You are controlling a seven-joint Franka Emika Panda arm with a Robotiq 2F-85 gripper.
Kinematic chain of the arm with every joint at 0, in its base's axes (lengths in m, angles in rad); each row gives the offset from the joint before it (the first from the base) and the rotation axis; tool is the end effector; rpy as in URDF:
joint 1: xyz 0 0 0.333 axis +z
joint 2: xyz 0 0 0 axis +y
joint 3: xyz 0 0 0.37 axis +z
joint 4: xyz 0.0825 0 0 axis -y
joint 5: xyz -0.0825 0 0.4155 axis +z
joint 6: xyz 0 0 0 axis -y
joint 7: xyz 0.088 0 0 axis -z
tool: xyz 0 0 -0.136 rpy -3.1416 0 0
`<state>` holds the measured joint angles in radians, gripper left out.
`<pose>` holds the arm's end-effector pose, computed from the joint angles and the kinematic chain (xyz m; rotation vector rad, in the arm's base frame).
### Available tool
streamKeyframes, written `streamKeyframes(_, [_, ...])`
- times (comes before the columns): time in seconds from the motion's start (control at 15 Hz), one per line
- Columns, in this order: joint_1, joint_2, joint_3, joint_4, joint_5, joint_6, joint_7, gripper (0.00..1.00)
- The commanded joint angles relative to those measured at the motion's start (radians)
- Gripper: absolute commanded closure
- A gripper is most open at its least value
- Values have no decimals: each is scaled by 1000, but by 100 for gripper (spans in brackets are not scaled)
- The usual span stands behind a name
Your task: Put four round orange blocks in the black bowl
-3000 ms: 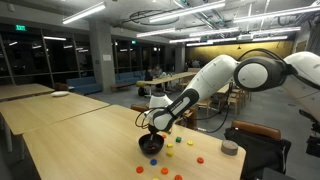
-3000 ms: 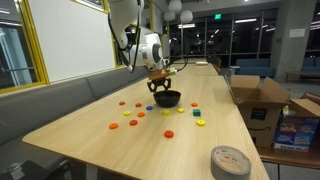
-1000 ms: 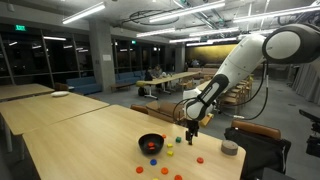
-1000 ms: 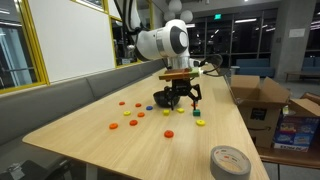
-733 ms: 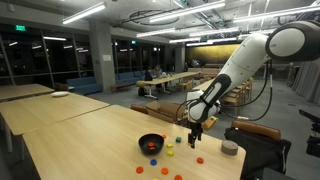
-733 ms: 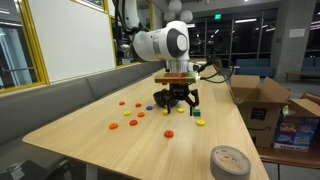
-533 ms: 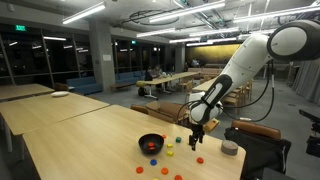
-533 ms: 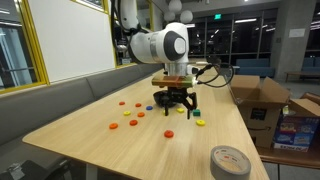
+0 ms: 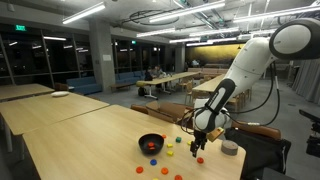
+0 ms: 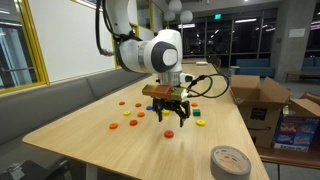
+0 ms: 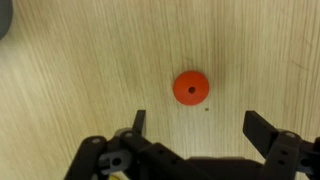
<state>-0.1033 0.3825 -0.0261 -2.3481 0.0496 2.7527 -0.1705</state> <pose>0.5424 -0.0727 0.1636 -3.1352 0.0041 -0.0370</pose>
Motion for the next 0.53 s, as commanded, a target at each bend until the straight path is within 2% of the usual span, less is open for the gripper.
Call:
streamKeyframes(0.0, [-19, -34, 25, -64, 24, 62, 6, 0])
streamKeyframes(0.47, [-29, -21, 34, -87, 27, 95, 8, 0])
